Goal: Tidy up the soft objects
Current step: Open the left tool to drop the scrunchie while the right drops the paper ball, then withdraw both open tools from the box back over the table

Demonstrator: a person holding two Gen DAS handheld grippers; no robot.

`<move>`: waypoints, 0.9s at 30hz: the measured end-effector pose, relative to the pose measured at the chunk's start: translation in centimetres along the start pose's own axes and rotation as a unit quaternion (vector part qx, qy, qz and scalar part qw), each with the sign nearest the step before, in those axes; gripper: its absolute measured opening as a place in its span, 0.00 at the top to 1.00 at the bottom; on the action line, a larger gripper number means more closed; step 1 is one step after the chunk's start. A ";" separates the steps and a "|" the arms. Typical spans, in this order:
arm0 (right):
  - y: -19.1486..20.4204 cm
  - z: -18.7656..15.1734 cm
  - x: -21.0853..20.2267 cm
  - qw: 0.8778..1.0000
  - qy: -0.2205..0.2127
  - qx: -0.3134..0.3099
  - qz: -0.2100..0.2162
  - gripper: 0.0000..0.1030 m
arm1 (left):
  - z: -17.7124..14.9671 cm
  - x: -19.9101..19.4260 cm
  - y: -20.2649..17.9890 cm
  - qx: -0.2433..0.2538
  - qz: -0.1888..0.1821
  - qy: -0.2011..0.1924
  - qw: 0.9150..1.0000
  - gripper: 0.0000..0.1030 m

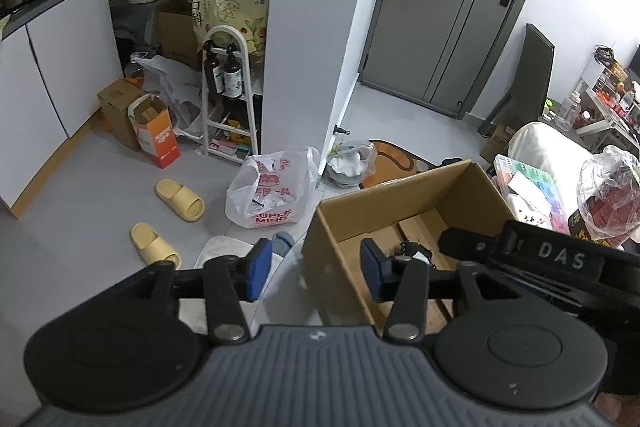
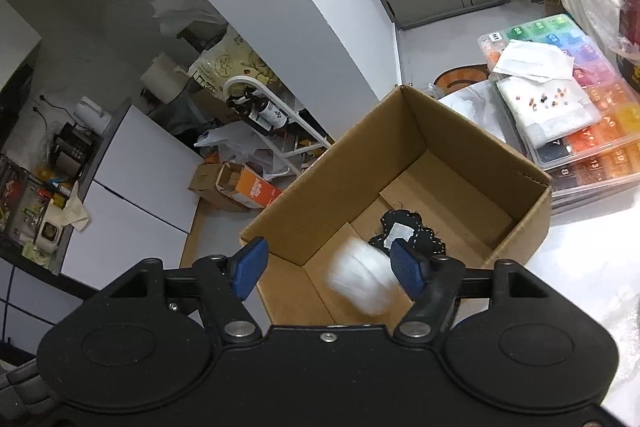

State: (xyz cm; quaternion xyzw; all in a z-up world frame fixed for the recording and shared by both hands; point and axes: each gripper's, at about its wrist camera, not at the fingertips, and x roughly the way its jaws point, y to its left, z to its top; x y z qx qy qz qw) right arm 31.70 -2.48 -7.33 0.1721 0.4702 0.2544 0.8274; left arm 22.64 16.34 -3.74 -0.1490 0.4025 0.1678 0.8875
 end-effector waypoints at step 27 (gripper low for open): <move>-5.7 -4.1 -11.6 0.996 -0.029 -0.038 -0.071 0.00 | -5.0 -6.0 -4.0 0.032 -0.029 -0.001 0.999 0.00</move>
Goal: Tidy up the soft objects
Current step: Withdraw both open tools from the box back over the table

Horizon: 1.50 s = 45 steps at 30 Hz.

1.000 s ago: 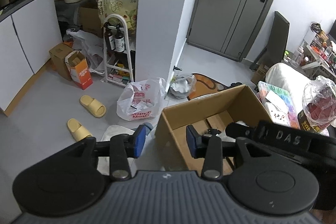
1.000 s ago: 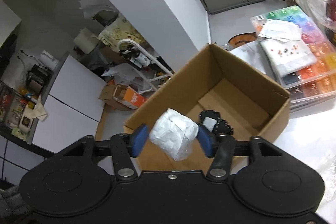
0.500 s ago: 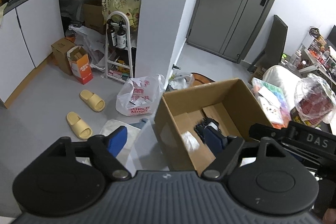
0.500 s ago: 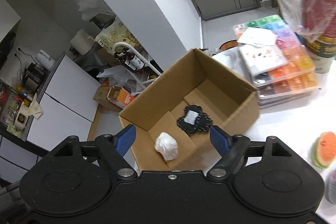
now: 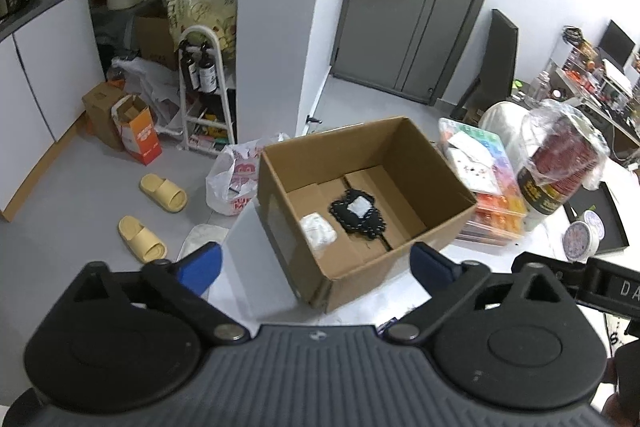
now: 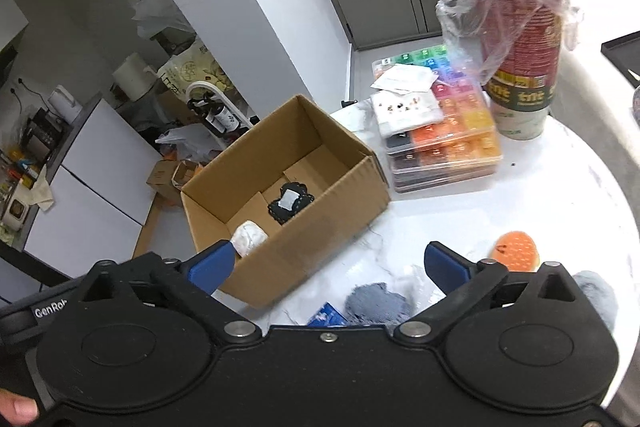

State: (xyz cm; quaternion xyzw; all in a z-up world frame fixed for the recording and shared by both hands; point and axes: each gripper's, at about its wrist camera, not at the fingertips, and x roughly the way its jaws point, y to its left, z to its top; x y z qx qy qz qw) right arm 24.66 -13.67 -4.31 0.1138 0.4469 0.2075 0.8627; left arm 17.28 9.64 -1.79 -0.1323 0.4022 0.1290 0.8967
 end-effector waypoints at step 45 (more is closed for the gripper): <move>-6.6 -6.1 -8.5 1.000 0.001 0.011 -0.020 0.00 | -6.1 -5.5 -4.5 0.067 -0.048 0.006 0.997 0.00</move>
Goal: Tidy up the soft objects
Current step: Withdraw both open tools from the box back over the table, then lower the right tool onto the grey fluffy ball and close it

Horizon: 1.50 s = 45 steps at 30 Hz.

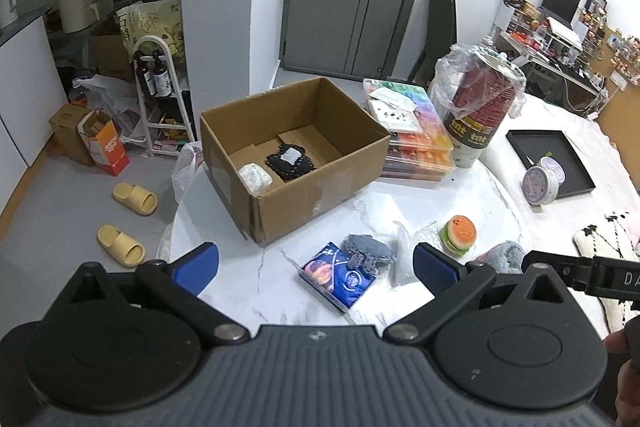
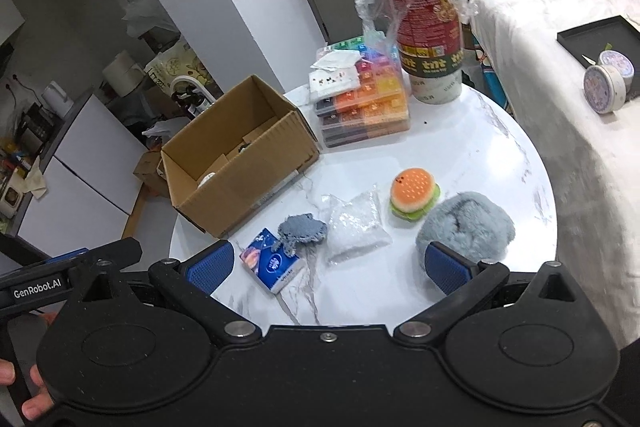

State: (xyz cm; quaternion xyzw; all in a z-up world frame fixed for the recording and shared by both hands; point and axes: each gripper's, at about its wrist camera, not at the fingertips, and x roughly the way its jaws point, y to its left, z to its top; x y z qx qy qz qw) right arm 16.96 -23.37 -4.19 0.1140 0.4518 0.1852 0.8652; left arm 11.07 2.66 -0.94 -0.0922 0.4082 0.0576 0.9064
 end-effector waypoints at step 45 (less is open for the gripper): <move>-10.1 0.3 1.2 0.996 0.026 0.075 -0.026 0.13 | -1.6 5.5 -8.2 0.016 -0.068 0.043 0.997 0.13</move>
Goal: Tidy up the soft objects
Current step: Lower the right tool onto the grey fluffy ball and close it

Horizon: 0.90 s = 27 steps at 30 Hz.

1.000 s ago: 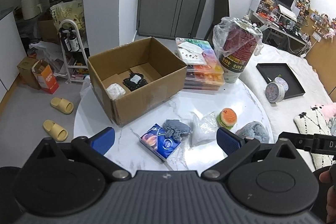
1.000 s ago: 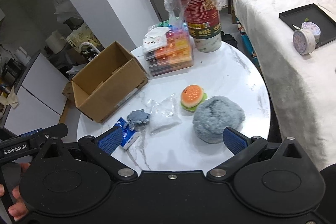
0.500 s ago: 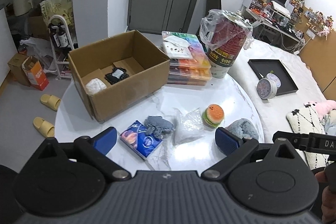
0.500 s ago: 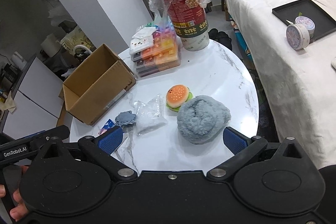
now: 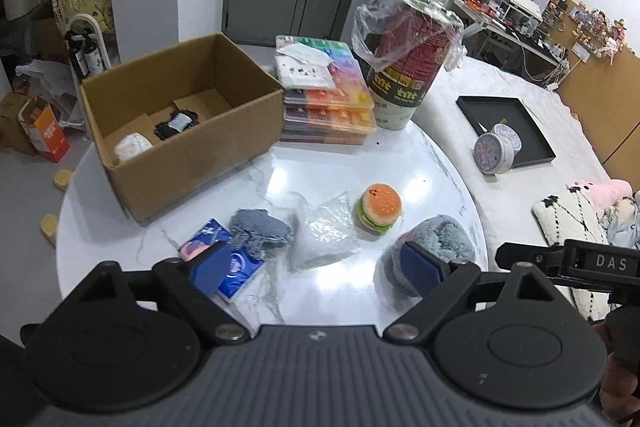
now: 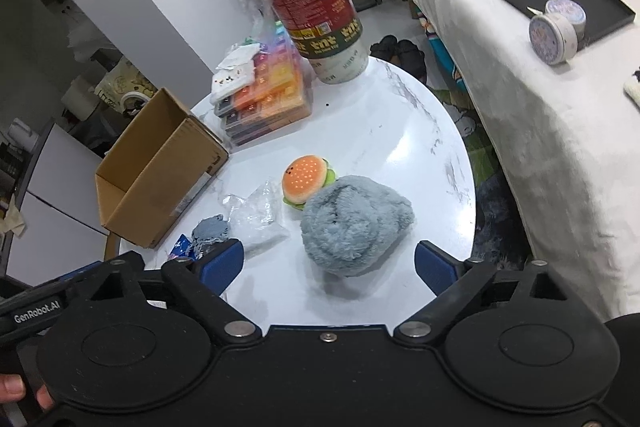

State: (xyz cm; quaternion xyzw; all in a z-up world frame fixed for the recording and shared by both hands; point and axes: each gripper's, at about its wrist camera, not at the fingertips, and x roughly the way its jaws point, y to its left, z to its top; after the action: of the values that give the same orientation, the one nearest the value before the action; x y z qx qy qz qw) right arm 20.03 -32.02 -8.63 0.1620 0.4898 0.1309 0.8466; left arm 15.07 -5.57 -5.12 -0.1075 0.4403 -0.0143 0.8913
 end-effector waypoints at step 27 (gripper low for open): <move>-3.3 3.0 6.5 0.997 0.052 0.045 -0.030 0.35 | 0.4 8.7 -4.0 -0.013 -0.017 0.066 0.998 0.32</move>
State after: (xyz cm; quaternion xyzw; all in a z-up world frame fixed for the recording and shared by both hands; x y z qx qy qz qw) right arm 26.01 -33.01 -13.73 0.1780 0.5436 0.0912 0.8152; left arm 20.94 -10.45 -10.85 -0.1256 0.4964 -0.0307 0.8584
